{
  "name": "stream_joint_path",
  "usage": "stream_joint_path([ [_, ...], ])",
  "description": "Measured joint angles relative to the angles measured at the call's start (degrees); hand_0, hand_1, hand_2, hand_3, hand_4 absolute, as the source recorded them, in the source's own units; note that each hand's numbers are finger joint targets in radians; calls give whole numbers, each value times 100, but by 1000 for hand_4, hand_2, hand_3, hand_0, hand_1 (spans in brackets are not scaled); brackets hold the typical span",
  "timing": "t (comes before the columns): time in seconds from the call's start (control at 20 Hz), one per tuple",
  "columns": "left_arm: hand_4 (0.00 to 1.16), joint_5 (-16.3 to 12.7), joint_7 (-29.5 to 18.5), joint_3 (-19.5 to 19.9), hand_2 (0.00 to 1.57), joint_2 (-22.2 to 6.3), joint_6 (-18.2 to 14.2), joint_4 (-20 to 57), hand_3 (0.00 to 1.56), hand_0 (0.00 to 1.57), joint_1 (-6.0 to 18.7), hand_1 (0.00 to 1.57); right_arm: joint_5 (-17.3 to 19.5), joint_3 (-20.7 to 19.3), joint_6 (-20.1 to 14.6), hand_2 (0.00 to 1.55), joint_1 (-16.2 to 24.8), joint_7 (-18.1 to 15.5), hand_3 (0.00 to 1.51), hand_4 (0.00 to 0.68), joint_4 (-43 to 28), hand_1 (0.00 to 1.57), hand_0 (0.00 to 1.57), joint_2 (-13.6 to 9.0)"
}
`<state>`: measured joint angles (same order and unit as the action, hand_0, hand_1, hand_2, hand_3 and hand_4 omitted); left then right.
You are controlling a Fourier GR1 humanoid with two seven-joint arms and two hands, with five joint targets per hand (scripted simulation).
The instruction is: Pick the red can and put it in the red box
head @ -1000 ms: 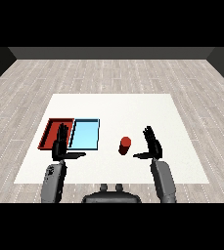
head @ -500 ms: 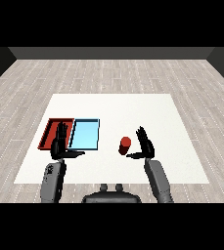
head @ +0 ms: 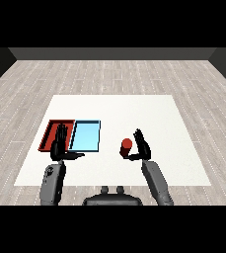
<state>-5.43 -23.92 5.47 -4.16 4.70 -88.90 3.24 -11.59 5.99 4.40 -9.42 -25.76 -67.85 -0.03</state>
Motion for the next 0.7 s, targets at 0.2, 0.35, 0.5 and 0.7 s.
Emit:
stream_joint_path([
  [0.2,0,52,-1,-62,0,60,-62,-44,0,0,-30,0,-161,215,-193,0,-171,-256,0,0,388,0,0,2],
  [0.35,0,29,147,-97,0,45,-41,-335,0,0,-203,0,-267,483,-414,0,-163,-331,0,0,442,0,0,3],
  [0.5,0,111,9,-150,0,106,-78,-172,0,0,-169,0,-299,471,-421,0,-215,-372,0,0,570,0,0,3],
  [0.7,0,169,-11,-205,0,140,-109,-183,0,0,-221,0,-337,502,-380,0,-243,-414,0,0,628,0,0,-20],
])
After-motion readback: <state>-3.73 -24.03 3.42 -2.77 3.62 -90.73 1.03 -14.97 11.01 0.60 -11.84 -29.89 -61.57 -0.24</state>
